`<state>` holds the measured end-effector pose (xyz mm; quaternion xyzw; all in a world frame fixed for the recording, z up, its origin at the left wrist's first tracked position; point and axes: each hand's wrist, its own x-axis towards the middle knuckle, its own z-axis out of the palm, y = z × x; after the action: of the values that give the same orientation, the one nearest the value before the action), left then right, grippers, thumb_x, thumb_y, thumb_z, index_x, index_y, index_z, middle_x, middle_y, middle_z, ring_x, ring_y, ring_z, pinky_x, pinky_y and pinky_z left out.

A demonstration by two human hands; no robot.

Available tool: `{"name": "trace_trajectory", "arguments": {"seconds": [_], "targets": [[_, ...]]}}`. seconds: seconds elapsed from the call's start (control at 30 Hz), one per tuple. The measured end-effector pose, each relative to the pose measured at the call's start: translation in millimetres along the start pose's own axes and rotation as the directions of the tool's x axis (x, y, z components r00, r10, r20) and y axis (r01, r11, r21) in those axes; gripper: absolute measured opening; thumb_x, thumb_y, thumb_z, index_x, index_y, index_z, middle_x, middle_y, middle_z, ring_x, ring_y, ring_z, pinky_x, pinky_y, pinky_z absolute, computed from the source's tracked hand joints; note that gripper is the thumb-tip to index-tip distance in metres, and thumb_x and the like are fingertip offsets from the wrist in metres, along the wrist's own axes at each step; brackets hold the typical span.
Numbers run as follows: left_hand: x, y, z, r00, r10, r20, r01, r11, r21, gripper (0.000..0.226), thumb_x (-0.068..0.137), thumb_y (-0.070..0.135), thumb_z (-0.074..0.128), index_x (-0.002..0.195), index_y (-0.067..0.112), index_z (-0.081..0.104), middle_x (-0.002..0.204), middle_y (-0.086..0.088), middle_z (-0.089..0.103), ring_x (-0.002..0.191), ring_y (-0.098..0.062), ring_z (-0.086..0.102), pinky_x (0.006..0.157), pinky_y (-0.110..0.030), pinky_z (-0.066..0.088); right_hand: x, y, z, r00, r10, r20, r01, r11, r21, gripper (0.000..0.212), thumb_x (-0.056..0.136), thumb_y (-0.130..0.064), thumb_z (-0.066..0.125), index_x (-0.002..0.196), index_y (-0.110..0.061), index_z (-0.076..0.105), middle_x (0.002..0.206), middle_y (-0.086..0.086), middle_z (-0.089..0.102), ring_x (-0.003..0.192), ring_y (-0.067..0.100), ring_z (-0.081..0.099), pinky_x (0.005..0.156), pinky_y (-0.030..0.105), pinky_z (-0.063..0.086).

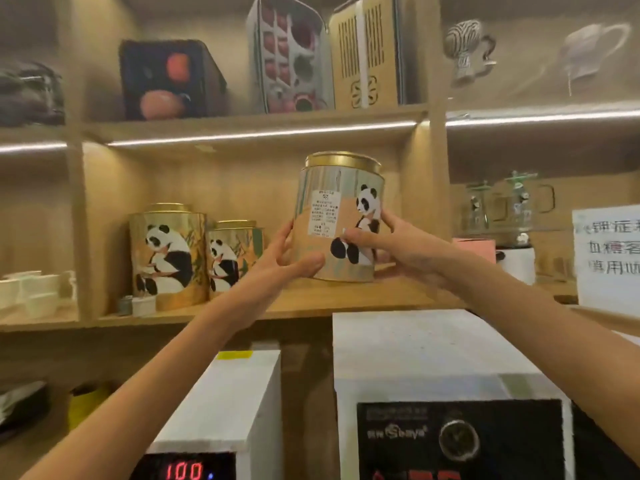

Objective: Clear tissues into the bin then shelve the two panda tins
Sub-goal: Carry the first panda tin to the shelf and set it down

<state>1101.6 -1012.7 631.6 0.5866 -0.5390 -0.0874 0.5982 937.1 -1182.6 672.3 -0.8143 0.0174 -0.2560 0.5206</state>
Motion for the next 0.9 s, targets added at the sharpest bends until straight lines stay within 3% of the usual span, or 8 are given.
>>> {"name": "trace_trajectory", "arguments": {"seconds": [0.13, 0.27, 0.37, 0.43, 0.53, 0.7, 0.8, 0.9], "targets": [[60, -40, -13, 0.98, -0.113, -0.163, 0.146, 0.968, 0.206, 0.12, 0.059, 0.066, 0.081, 0.148, 0.046, 0.003, 0.157, -0.002, 0.025, 0.136, -0.028, 0.037, 0.113, -0.058, 0.033, 91, 42, 5, 0.996, 0.069, -0.058, -0.068, 0.997, 0.024, 0.078, 0.072, -0.054, 0.078, 0.138, -0.03, 0.043, 0.121, -0.001, 0.066, 0.108, 0.026, 0.064, 0.093, 0.05, 0.054], [94, -98, -14, 0.917, -0.261, -0.301, 0.371, 0.834, 0.409, 0.117, 0.069, 0.063, 0.077, 0.153, 0.031, 0.002, 0.158, -0.011, 0.019, 0.14, -0.033, 0.03, 0.116, -0.056, 0.03, 149, 97, 19, 0.993, 0.12, -0.016, -0.12, 0.993, 0.005, 0.074, 0.076, -0.051, 0.077, 0.138, -0.031, 0.041, 0.111, -0.01, 0.066, 0.099, 0.017, 0.063, 0.077, 0.04, 0.057], [107, -134, -20, 0.896, -0.309, -0.319, 0.42, 0.824, 0.38, 0.114, 0.07, 0.061, 0.078, 0.153, 0.025, 0.008, 0.158, -0.011, 0.022, 0.14, -0.032, 0.033, 0.115, -0.053, 0.033, 182, 134, 31, 0.994, 0.109, -0.017, -0.109, 0.994, -0.006, 0.083, 0.077, -0.043, 0.079, 0.144, -0.026, 0.033, 0.132, -0.002, 0.057, 0.113, 0.021, 0.055, 0.092, 0.041, 0.048], [115, -151, -27, 0.891, -0.313, -0.33, 0.427, 0.824, 0.372, 0.109, 0.07, 0.057, 0.08, 0.151, 0.024, 0.015, 0.154, -0.009, 0.029, 0.136, -0.029, 0.038, 0.113, -0.051, 0.035, 200, 150, 39, 0.997, 0.077, -0.03, -0.077, 0.997, 0.017, 0.09, 0.075, -0.039, 0.082, 0.146, -0.023, 0.029, 0.142, 0.001, 0.051, 0.121, 0.02, 0.052, 0.094, 0.035, 0.047], [128, -168, -35, 0.888, -0.298, -0.35, 0.424, 0.824, 0.376, 0.101, 0.072, 0.048, 0.082, 0.148, 0.02, 0.022, 0.148, -0.008, 0.038, 0.132, -0.026, 0.042, 0.111, -0.048, 0.039, 222, 169, 44, 0.999, 0.023, -0.036, -0.023, 1.0, 0.001, 0.095, 0.072, -0.041, 0.084, 0.145, -0.026, 0.026, 0.144, 0.0, 0.049, 0.112, 0.011, 0.049, 0.088, 0.026, 0.043], [143, -190, -50, 0.872, -0.28, -0.401, 0.437, 0.816, 0.379, 0.088, 0.076, 0.032, 0.083, 0.142, 0.01, 0.03, 0.142, -0.01, 0.05, 0.129, -0.026, 0.049, 0.108, -0.044, 0.043, 253, 192, 57, 0.998, 0.044, -0.041, -0.043, 0.999, 0.025, 0.115, 0.064, -0.049, 0.087, 0.15, -0.035, 0.011, 0.153, 0.003, 0.037, 0.136, 0.026, 0.041, 0.112, 0.047, 0.037], [151, -204, -54, 0.822, -0.266, -0.504, 0.506, 0.748, 0.43, 0.087, 0.075, 0.036, 0.083, 0.14, 0.004, 0.033, 0.139, -0.013, 0.051, 0.127, -0.029, 0.049, 0.107, -0.045, 0.044, 269, 201, 67, 0.999, 0.035, -0.038, -0.036, 0.999, -0.025, 0.122, 0.062, -0.052, 0.087, 0.153, -0.034, 0.007, 0.158, 0.003, 0.03, 0.141, 0.028, 0.035, 0.115, 0.049, 0.032], [152, -215, -47, 0.79, -0.148, -0.595, 0.533, 0.647, 0.546, 0.072, 0.077, 0.046, 0.078, 0.128, 0.008, 0.044, 0.129, -0.012, 0.054, 0.119, -0.028, 0.051, 0.101, -0.044, 0.048, 277, 212, 74, 0.999, 0.011, -0.048, -0.011, 1.0, -0.013, 0.122, 0.064, -0.052, 0.086, 0.153, -0.036, 0.003, 0.16, 0.004, 0.026, 0.143, 0.029, 0.032, 0.116, 0.047, 0.028]]}}
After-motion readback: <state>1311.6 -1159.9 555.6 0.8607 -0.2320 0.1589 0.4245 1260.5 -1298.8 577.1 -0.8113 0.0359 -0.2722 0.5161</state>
